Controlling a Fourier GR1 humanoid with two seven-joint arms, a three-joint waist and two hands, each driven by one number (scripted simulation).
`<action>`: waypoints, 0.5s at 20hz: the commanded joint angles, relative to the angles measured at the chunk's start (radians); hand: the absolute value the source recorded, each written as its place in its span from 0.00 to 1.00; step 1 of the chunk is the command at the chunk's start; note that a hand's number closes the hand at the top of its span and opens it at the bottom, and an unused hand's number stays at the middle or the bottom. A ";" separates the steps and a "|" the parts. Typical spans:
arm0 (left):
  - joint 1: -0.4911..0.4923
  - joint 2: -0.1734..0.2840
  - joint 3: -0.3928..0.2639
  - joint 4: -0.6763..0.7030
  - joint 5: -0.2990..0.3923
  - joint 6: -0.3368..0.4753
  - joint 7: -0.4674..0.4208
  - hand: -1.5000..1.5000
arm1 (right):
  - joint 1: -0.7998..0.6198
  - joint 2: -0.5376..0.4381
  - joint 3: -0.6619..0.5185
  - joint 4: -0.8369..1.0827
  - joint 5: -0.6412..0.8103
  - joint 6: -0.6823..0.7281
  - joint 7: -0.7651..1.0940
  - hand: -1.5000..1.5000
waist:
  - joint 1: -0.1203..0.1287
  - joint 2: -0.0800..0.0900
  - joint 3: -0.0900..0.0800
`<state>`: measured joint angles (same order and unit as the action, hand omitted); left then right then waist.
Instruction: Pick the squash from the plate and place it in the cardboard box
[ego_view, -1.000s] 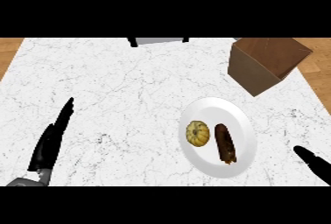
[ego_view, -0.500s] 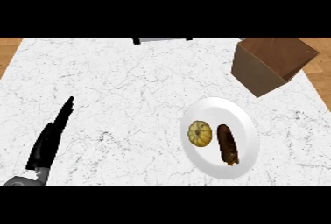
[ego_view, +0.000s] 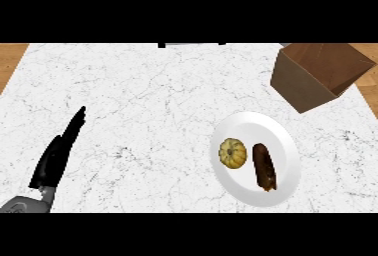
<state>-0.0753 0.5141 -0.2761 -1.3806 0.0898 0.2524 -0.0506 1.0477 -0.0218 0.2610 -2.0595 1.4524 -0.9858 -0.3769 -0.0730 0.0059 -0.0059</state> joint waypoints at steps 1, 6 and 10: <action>0.001 -0.025 -0.020 -0.014 -0.018 0.020 0.014 0.50 | 0.069 0.021 0.070 0.008 0.166 -0.080 0.165 0.00 | 0.002 0.000 0.001; 0.002 -0.020 -0.010 -0.005 -0.017 0.007 -0.011 0.50 | 0.069 0.021 0.108 -0.024 0.333 -0.017 0.371 0.00 | 0.008 0.006 -0.001; -0.021 -0.019 0.000 -0.013 -0.010 0.002 0.025 0.50 | 0.011 0.022 0.160 0.034 0.471 0.059 0.558 0.00 | 0.019 0.002 0.002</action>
<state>-0.0834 0.5090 -0.2736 -1.3901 0.0815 0.2497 -0.0449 1.0911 -0.0021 0.3719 -2.0562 1.8036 -0.9733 0.0230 -0.0604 0.0093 -0.0056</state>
